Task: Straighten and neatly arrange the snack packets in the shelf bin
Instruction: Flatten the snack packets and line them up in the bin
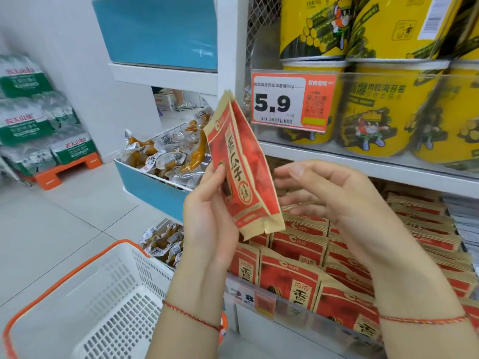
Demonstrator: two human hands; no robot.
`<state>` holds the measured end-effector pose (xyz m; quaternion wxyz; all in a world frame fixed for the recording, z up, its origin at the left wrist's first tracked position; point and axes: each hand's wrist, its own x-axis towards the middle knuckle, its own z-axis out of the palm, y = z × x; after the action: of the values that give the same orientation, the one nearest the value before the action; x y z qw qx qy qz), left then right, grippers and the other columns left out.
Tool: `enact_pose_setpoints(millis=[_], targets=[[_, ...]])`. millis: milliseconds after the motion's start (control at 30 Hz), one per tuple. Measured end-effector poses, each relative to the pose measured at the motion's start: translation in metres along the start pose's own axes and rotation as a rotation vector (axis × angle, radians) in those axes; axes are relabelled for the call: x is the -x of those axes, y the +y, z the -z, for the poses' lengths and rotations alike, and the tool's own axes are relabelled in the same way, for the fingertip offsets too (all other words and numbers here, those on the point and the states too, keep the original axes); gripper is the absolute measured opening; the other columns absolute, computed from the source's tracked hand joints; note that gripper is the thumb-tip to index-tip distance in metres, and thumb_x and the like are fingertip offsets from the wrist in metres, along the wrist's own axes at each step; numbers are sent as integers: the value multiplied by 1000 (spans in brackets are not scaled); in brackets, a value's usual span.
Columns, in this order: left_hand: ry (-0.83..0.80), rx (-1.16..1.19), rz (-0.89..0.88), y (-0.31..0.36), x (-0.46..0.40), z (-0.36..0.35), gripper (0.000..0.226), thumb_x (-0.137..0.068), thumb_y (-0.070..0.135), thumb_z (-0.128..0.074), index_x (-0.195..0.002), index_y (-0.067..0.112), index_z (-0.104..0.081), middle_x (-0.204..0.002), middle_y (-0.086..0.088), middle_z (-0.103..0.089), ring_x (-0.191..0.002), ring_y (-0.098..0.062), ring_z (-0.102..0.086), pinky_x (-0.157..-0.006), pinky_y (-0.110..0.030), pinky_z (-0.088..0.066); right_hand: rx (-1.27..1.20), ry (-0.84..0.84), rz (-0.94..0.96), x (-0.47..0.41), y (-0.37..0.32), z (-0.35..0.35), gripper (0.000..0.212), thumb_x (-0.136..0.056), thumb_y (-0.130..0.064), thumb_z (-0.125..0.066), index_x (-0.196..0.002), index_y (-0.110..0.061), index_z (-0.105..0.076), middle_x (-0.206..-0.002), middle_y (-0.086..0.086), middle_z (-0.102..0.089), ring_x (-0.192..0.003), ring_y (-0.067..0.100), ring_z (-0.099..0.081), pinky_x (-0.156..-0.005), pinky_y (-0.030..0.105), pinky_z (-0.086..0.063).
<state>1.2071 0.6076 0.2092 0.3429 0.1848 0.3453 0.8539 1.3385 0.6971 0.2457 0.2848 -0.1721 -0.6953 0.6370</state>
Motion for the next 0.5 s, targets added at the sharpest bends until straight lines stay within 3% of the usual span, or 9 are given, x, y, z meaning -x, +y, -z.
enact_pose_setpoints(millis=[167,333,500], targets=[[-55,113,29,3,-6,10,46,-89,25,-52,-133,15,-52,-103,-2,-62,-89,-16,-61,-74,-31,-57,112,-127,-41,2,3,-3,33,-70,-39,-64,-87,-13,-74,-82,5,-75,-69,14,-70,-65,20,-56],[-107,147,-20,2,-7,10,41,-88,25,-51,-128,16,-52,-98,-2,-63,-83,-15,-64,-68,-30,-57,116,-141,-55,0,5,-7,31,-71,-39,-64,-84,-12,-74,-85,7,-75,-71,19,-73,-67,21,-57],[-117,203,0,3,-6,10,56,-88,24,-50,-143,13,-45,-103,-3,-63,-86,-17,-65,-70,-33,-58,59,-146,-51,-1,5,-9,29,-78,-32,-61,-83,-5,-71,-85,8,-75,-68,18,-72,-67,23,-58]])
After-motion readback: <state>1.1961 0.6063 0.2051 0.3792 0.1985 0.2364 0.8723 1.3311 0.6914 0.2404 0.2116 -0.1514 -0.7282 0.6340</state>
